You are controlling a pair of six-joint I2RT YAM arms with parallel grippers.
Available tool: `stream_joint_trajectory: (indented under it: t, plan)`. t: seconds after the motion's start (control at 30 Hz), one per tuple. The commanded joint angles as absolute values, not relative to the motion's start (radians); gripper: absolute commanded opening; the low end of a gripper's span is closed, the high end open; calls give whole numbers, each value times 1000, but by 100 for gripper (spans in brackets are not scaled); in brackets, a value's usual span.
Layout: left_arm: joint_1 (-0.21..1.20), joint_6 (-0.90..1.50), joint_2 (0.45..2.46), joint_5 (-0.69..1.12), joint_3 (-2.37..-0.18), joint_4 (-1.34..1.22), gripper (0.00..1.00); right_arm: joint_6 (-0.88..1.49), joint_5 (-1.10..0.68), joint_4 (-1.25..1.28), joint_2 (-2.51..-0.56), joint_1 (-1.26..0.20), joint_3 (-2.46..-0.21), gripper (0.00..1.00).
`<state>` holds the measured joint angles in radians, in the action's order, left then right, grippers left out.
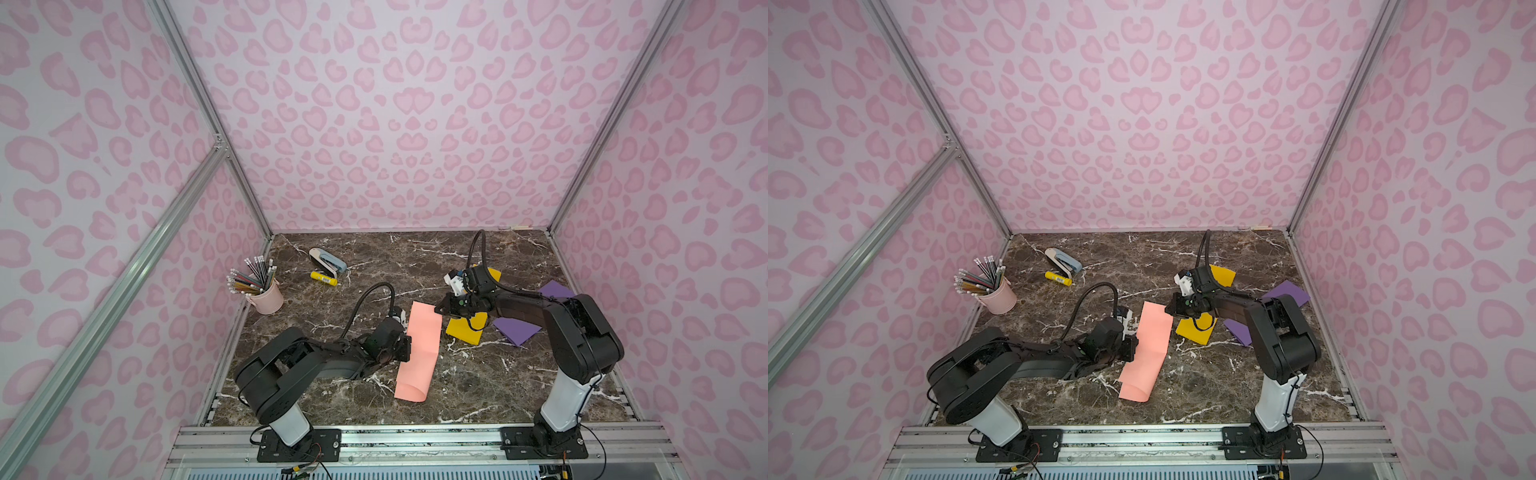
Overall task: Fold the rectangular paper in half along the long edge
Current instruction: Fold the paper at the center of the board.
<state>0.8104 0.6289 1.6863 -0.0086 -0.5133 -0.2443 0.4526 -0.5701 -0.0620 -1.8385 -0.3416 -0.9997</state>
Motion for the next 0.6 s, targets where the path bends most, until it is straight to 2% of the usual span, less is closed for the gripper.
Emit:
stream_joint_trajectory:
  t: [0.0, 0.3, 0.57]
  plan:
    - [813, 629, 1701, 10, -500, -37, 4, 457, -566, -36, -1866, -326, -991, 0]
    - [814, 630, 1699, 6, -502, -33, 4, 439, -539, -33, -1867, -223, -905, 0]
    - [814, 633, 1700, -5, -497, -30, 4, 456, -578, -62, -1732, -272, -925, 0]
